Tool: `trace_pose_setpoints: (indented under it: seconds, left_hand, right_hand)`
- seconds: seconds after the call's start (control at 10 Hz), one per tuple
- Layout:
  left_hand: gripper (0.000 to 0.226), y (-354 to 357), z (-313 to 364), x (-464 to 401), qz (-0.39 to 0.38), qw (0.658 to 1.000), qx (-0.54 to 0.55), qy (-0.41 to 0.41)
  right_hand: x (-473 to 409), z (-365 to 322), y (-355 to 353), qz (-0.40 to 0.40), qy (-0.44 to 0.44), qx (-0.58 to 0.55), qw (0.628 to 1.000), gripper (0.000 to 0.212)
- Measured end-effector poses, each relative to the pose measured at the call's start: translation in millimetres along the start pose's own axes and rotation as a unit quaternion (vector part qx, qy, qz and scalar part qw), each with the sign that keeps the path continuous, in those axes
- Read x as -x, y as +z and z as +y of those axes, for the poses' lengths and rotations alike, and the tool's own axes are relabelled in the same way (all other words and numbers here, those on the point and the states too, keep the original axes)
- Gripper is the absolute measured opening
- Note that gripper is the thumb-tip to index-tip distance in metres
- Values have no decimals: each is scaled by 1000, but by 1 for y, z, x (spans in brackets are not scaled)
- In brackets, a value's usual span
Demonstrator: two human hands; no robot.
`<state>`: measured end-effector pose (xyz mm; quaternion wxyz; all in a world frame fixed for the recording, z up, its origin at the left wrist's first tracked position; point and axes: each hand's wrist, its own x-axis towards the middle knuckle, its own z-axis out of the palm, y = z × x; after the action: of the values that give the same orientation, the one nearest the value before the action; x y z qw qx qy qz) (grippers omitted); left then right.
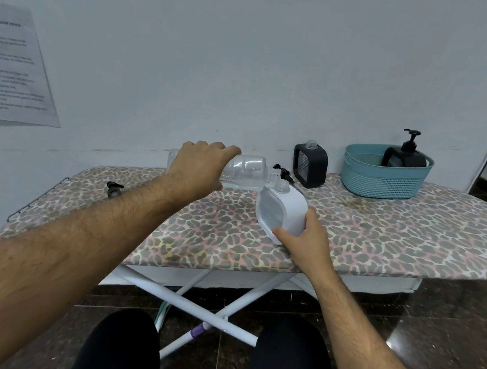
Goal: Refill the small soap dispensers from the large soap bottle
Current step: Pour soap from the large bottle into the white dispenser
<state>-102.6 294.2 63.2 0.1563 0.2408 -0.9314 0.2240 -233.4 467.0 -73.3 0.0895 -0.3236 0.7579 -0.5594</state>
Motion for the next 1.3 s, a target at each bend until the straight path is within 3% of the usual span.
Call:
trace_pose_setpoints:
  seconds: [1.3]
  left_hand:
    - [78, 1, 0, -1, 1, 1000, -9, 2]
  right_hand:
    - [0, 1, 0, 1, -6, -6, 1000, 60]
